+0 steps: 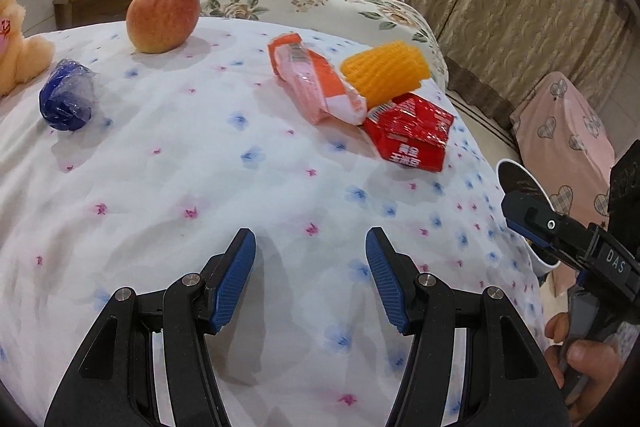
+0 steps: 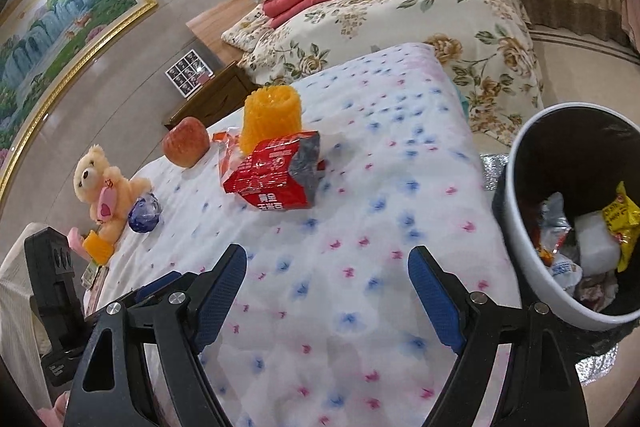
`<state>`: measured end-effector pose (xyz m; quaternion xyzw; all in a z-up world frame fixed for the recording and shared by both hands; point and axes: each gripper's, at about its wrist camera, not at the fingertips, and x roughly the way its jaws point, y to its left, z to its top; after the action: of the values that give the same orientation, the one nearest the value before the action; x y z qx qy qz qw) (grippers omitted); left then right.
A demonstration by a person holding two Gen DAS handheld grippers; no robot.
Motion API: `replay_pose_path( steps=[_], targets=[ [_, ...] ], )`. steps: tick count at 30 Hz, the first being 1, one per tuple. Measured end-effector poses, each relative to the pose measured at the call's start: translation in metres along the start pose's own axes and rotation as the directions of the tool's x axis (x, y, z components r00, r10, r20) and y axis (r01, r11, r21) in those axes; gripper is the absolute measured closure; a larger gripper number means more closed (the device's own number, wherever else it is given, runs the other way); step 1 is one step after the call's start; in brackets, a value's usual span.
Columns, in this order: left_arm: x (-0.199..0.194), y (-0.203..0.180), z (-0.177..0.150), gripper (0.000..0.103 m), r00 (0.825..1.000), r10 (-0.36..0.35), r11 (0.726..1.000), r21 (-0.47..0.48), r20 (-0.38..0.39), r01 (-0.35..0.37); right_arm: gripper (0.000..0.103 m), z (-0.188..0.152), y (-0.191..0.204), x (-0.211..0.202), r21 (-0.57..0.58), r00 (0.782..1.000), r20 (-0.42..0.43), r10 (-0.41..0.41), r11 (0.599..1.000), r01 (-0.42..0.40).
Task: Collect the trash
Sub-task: 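Move both open tools back over the red packet and pink wrapper, then grasp the red snack packet with the right tool while the left tool grasps the pink-orange wrapper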
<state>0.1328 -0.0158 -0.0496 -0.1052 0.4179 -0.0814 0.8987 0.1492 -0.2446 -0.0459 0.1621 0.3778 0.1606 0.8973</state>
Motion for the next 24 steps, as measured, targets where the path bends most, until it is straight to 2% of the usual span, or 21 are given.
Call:
replay_pose_path(
  steps=[7, 15, 19, 24],
  targets=[
    [0.009, 0.001, 0.022, 0.045, 1.000, -0.005, 1.000, -0.006, 0.012, 0.005, 0.018, 0.001, 0.000, 0.007, 0.009, 1.000, -0.007, 0.002, 1.000, -0.001],
    [0.033, -0.002, 0.066, 0.040, 0.999, -0.025, 0.999, -0.030, 0.037, 0.027, 0.018, 0.006, -0.010, 0.010, 0.041, 1.000, -0.004, -0.004, 0.999, 0.004],
    [0.048, -0.002, 0.081, 0.039, 0.999, -0.044, 0.998, -0.042, 0.031, 0.045, 0.018, 0.007, -0.013, 0.014, 0.050, 1.000, -0.011, -0.003, 0.999, 0.004],
    [0.069, -0.001, 0.088, 0.040, 0.999, -0.033, 0.999, -0.026, 0.005, 0.034, 0.018, 0.011, -0.013, 0.016, 0.055, 1.000, -0.013, -0.006, 0.998, 0.006]
  ],
)
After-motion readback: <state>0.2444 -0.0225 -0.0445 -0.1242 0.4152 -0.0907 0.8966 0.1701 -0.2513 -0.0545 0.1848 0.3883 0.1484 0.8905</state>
